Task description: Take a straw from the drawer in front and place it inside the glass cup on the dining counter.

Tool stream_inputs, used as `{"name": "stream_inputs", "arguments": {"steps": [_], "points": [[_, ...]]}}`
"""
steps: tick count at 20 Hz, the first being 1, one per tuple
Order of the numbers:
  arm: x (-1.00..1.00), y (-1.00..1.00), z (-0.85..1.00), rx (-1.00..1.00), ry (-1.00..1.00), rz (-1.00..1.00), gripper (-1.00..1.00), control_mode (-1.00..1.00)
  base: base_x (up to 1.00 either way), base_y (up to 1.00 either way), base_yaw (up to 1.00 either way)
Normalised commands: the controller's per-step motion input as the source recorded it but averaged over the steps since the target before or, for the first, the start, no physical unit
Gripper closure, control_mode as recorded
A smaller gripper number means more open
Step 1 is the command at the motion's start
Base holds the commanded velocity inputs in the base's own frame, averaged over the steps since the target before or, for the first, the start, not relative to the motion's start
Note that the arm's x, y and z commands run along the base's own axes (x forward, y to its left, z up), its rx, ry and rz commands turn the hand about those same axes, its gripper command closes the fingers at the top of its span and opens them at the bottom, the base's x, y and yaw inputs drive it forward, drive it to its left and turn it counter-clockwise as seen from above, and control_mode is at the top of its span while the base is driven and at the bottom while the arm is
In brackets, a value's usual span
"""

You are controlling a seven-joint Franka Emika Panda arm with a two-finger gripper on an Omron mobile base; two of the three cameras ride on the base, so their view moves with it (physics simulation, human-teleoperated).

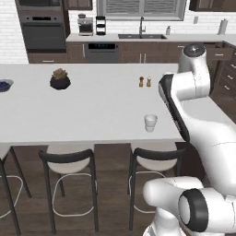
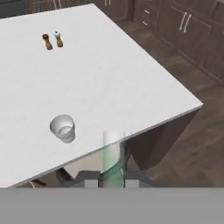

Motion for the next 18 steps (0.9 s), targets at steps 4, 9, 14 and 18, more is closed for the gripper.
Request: {"name": "stream_inputs", "arguments": {"steps": [4, 9, 14, 18], "points": [[0.07, -0.69, 0.00, -0.06, -0.47, 0.42, 1.00, -1.00, 0.00, 0.00, 0.00], [0.31, -0.28, 0.00, 0.00, -0.33, 0.47, 1.00, -1.00, 0.00, 0.00, 0.00], [0.24, 0.03, 0.00, 0.00, -0.26, 0.40, 1.00, -1.00, 0.00, 0.00, 0.00], [0.28, 0.27, 0.00, 0.00, -0.17, 0.25, 1.00, -1.00, 0.00, 0.00, 0.00]]}}
